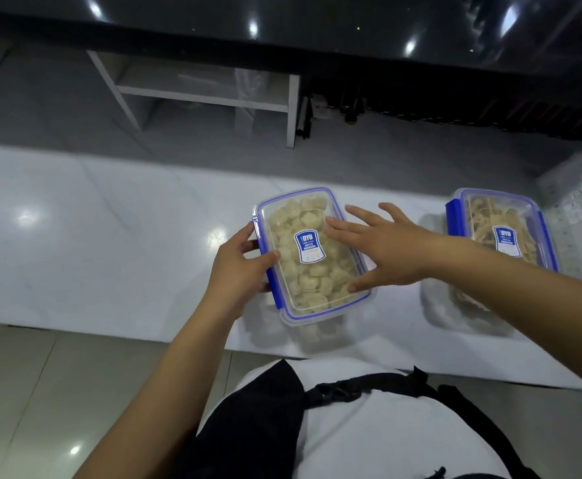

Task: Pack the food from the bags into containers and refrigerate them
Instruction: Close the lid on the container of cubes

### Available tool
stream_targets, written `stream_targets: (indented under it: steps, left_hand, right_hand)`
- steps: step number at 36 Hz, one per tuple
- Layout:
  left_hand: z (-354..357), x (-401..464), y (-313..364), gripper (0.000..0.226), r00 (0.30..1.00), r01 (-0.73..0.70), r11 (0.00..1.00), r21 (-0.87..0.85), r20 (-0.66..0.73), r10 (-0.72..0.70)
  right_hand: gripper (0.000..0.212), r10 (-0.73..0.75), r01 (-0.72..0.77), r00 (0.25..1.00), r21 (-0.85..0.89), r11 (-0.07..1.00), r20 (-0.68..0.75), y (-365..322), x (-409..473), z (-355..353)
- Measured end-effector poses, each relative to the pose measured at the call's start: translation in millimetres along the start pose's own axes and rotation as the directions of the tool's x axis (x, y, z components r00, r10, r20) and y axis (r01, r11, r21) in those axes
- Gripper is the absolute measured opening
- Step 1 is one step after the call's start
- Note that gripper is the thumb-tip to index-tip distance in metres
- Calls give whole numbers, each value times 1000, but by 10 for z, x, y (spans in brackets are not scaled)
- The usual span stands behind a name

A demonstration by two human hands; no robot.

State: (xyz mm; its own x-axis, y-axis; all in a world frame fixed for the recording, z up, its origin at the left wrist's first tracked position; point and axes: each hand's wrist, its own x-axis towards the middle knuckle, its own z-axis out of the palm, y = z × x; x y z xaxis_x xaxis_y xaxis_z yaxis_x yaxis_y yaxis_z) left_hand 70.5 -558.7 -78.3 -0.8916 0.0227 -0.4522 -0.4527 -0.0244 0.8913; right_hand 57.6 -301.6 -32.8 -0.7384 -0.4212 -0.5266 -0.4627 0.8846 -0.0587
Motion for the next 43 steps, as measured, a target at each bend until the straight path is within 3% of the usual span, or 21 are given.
stream_targets:
  steps: [5,9,12,15,18,20,26,29,36,43]
  left_hand:
    - [-5,73,52,55,1000,-18,997,71,20,17]
    - [6,76,27,61,1000,-9,996,90,-1,10]
    - [29,43,-13,61,1000,-11,997,75,-23,13]
    - [35,-9,-72,58,999,-28,998,62,-37,31]
    - [47,-74,-131,61,999,-15,999,50,-39,17]
    - [64,-102,-157,64,999,-2,999,38,-37,3]
    - [23,-103,-195,44,999,9,997,-78,-30,-11]
    - [-21,-126,-209,40,1000,-12,998,-56,-17,11]
    - [-54,-73,-193,52,998,-70,996,58,-1,71]
    - [-139,-60,-315,51,1000,0,998,-70,9,1]
  right_hand:
    - [102,-12,12,1000,120,993,-4,52,11,90]
    - [100,-7,36,995,290,956,-101,5,-9,212]
    - [87,101,93,957,617,782,-273,-126,-63,360]
    - [63,357,118,857,815,567,-372,-250,-91,460]
    - [44,527,128,801,942,311,-283,-279,-59,443]
    - [39,558,99,800,965,244,-223,-279,-37,414]
    - [31,626,-40,762,954,299,-164,-259,16,366]
    - [15,623,-95,768,936,338,-147,-278,-15,308]
    - [28,615,-145,767,883,446,-184,-366,-62,252]
    - [33,634,-147,744,874,464,-211,-423,-46,236]
